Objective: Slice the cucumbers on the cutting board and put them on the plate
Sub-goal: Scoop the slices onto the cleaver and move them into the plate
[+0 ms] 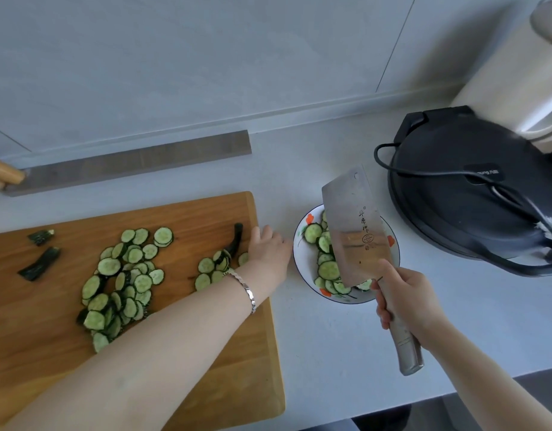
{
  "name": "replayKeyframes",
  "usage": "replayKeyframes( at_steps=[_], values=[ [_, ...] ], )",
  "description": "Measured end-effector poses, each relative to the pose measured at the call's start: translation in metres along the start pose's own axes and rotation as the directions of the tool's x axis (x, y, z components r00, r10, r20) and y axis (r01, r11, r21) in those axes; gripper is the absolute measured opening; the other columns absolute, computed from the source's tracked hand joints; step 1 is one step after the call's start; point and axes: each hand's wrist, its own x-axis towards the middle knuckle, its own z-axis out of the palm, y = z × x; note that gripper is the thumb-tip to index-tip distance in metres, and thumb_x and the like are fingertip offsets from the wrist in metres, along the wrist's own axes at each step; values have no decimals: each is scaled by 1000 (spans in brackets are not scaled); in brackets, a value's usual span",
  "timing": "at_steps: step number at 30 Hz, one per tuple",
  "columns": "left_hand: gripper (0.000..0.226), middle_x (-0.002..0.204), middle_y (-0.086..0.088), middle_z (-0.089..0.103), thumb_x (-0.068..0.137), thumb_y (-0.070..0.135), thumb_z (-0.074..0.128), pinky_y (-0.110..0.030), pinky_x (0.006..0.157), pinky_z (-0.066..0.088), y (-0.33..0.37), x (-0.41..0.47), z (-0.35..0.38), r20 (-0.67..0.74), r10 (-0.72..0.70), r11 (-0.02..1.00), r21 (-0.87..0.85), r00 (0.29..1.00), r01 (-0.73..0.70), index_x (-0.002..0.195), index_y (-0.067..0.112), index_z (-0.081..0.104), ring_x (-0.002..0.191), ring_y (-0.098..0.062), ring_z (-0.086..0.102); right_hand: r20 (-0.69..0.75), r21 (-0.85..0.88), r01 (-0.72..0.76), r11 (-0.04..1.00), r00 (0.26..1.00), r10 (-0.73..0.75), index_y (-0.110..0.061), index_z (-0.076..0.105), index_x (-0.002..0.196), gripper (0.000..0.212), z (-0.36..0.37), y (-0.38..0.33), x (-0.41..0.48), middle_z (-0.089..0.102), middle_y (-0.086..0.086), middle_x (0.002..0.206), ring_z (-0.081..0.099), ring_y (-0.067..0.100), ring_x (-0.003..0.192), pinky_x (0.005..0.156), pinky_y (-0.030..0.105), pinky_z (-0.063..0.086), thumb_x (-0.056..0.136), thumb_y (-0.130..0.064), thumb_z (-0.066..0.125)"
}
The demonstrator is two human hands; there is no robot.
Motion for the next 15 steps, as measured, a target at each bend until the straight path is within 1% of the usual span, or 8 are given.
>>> replayKeyframes(
  at_steps=[2,4,7,9,10,12,14,15],
  values=[
    [39,119,-4,49,81,13,54,-37,93,23,-7,-1,-2,28,4,999,33,1000,-5,118,22,45,117,-27,30,-3,7,-4,1000,1000,4,-1,53,68,32,0,0,-1,43,6,42,39,22,35,40,27,39,91,-23,49],
    [32,112,-3,54,81,12,54,-38,92,23,-11,-2,-2,27,33,999,-19,999,-32,111,21,47,115,-27,31,2,8,-2,1000,1000,2,-1,52,69,32,0,2,-3,43,5,41,39,22,35,40,27,39,92,-23,47],
    [35,110,-3,55,80,26,61,-38,91,24,-15,-5,2,-55,91,995,-44,994,-93,110,18,46,112,-26,34,8,13,-2,1000,1000,2,0,53,70,33,1,5,-5,43,5,42,39,22,35,40,26,39,92,-24,48],
    [44,109,-3,53,77,34,62,-38,88,26,-18,-9,3,-147,66,993,-83,987,-79,113,17,43,108,-26,40,1,8,8,1000,1000,-8,0,53,70,34,-1,7,-6,43,5,42,39,22,35,40,27,39,93,-25,47],
    [45,107,-4,52,76,35,62,-38,84,28,-17,-12,2,-226,28,990,-126,974,-58,112,16,42,103,-26,43,-7,6,14,1000,1000,-14,0,53,70,35,-2,7,-7,44,5,42,39,21,34,39,26,38,94,-25,46],
    [44,97,-6,54,73,34,65,-36,73,32,-12,-14,-2,-418,-65,950,-304,906,-72,107,12,47,88,-28,51,-30,4,28,1000,999,-27,0,53,70,36,-5,8,-9,44,5,41,40,21,33,38,26,39,94,-25,44],
    [46,92,-11,58,71,29,71,-34,65,39,-2,-15,-8,-509,-78,835,-503,857,-223,108,7,55,80,-31,56,-54,7,47,999,997,-46,0,53,69,38,-8,7,-11,44,5,42,40,21,33,39,27,40,95,-26,44],
    [49,98,-12,59,73,30,72,-34,66,43,4,-17,-12,-498,-42,789,-548,866,-277,114,8,56,84,-32,57,-65,5,57,998,996,-57,0,53,69,38,-11,7,-12,45,5,42,40,21,33,40,28,40,95,-27,44]
  ],
)
